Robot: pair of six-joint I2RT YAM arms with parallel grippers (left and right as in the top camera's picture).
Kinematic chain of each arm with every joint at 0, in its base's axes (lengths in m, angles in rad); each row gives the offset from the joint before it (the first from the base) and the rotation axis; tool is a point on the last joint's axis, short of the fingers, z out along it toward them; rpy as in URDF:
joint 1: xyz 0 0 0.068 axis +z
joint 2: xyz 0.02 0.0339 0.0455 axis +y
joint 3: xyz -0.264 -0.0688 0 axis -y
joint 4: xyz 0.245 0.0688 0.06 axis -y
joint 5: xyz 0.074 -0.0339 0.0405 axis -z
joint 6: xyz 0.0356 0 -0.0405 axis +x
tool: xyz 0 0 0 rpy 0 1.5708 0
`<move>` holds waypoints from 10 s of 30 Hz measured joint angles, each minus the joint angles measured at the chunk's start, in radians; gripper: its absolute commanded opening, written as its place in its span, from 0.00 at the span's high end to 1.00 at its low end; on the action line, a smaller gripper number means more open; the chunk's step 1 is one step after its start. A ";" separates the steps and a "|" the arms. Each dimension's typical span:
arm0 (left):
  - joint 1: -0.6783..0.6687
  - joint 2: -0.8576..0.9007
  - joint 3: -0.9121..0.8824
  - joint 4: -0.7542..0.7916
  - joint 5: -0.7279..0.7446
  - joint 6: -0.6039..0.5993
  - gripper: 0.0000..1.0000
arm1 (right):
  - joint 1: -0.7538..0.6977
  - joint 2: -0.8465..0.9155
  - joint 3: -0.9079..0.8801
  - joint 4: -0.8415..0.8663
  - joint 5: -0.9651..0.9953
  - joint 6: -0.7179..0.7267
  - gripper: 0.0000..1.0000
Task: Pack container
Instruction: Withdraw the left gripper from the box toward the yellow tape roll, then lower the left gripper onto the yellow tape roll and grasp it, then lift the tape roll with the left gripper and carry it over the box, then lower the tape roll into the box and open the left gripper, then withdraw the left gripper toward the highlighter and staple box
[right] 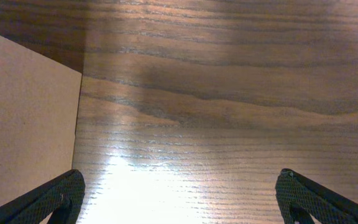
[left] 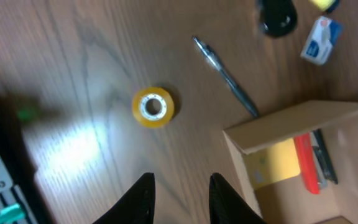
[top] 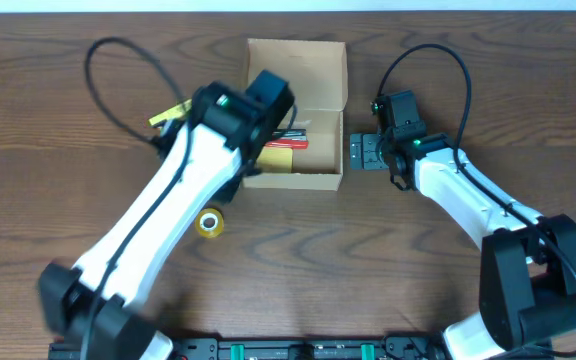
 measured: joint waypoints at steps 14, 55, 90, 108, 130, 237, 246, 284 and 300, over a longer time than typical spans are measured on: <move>0.010 -0.266 -0.570 0.510 0.037 0.000 0.63 | 0.000 0.000 -0.001 0.000 0.000 0.000 0.01; 0.183 -0.177 -0.768 0.724 0.154 1.262 0.22 | 0.000 0.000 -0.001 0.000 0.000 0.000 0.01; 0.183 -0.014 -0.768 0.819 0.219 1.337 0.17 | 0.000 0.000 -0.001 0.000 0.000 0.000 0.01; 0.203 -0.013 -0.788 0.820 0.267 1.324 0.21 | 0.000 0.000 -0.001 0.000 0.000 0.000 0.01; 0.213 -0.023 -0.791 0.845 0.274 1.221 0.94 | 0.000 0.000 -0.001 0.000 0.000 0.000 0.01; -0.002 0.282 -0.194 0.950 0.694 1.212 0.40 | 0.000 0.000 -0.001 0.000 0.000 0.000 0.01; -0.002 0.282 -0.194 0.950 0.697 1.209 0.35 | 0.000 0.000 -0.001 0.000 0.000 0.000 0.01; 0.099 0.017 -0.192 0.826 0.344 1.201 0.43 | 0.000 0.000 -0.001 0.000 0.000 0.000 0.01; 0.286 -0.043 -0.190 0.636 0.095 1.069 0.53 | 0.000 0.000 -0.001 0.000 0.000 0.000 0.01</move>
